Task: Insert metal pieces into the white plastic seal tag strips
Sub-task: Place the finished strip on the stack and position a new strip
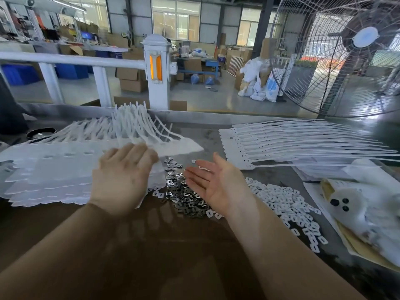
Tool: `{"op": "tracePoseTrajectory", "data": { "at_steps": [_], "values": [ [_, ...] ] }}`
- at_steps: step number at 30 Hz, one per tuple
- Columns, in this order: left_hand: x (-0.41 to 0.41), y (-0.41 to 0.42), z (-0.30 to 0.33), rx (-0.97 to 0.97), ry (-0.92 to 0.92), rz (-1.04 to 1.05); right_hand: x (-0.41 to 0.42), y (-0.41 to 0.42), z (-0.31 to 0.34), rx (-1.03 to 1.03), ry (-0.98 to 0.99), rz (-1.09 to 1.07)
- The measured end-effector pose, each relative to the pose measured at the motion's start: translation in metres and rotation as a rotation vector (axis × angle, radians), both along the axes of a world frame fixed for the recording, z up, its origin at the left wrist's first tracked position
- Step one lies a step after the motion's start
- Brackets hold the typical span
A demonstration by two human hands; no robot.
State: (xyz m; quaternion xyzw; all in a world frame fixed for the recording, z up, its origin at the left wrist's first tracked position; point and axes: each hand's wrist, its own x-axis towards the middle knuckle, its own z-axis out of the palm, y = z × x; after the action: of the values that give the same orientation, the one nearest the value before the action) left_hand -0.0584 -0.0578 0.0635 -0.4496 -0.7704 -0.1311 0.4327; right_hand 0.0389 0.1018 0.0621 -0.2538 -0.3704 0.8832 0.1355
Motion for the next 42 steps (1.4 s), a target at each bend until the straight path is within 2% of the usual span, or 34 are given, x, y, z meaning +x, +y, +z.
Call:
{"op": "tracePoseTrajectory", "data": {
  "at_steps": [4, 8, 13, 15, 18, 21, 27, 33, 36, 37, 39, 42],
  "values": [
    [0.039, 0.003, -0.011, -0.036, 0.043, -0.085, 0.009, 0.007, 0.005, 0.046, -0.015, 0.086],
    [0.063, 0.006, -0.014, -0.151, -0.054, -0.096, 0.022, 0.017, 0.002, 0.150, -0.021, 0.046],
    [0.073, 0.003, -0.016, -0.234, -0.310, 0.117, 0.057, 0.040, -0.002, 0.098, 0.028, -0.072],
    [0.071, 0.001, -0.018, -0.333, -0.415, 0.203, 0.074, 0.051, -0.004, 0.118, 0.044, -0.106],
    [0.066, 0.002, -0.029, -0.398, -0.435, 0.183, 0.101, 0.064, -0.007, 0.186, -0.001, -0.150],
    [0.080, 0.012, -0.035, -0.475, -0.446, 0.097, 0.124, 0.069, -0.009, 0.393, -0.163, -0.157],
    [0.101, 0.026, -0.052, -0.615, -0.515, 0.015, 0.145, 0.064, -0.023, 0.989, -0.530, -0.245],
    [0.098, 0.021, -0.056, -0.630, -0.549, -0.004, 0.139, 0.062, -0.034, 1.422, -0.876, -0.104],
    [0.095, 0.017, -0.058, -0.604, -0.611, -0.039, 0.131, 0.056, -0.034, 1.651, -1.057, -0.164],
    [0.095, 0.016, -0.058, -0.603, -0.629, -0.044, 0.127, 0.053, -0.034, 1.714, -1.019, -0.213],
    [0.093, 0.015, -0.058, -0.605, -0.667, -0.066, 0.117, 0.046, -0.036, 1.784, -0.820, -0.275],
    [0.091, 0.016, -0.055, -0.565, -0.707, -0.083, 0.096, 0.032, -0.038, 1.831, -0.556, -0.221]
  ]
}}
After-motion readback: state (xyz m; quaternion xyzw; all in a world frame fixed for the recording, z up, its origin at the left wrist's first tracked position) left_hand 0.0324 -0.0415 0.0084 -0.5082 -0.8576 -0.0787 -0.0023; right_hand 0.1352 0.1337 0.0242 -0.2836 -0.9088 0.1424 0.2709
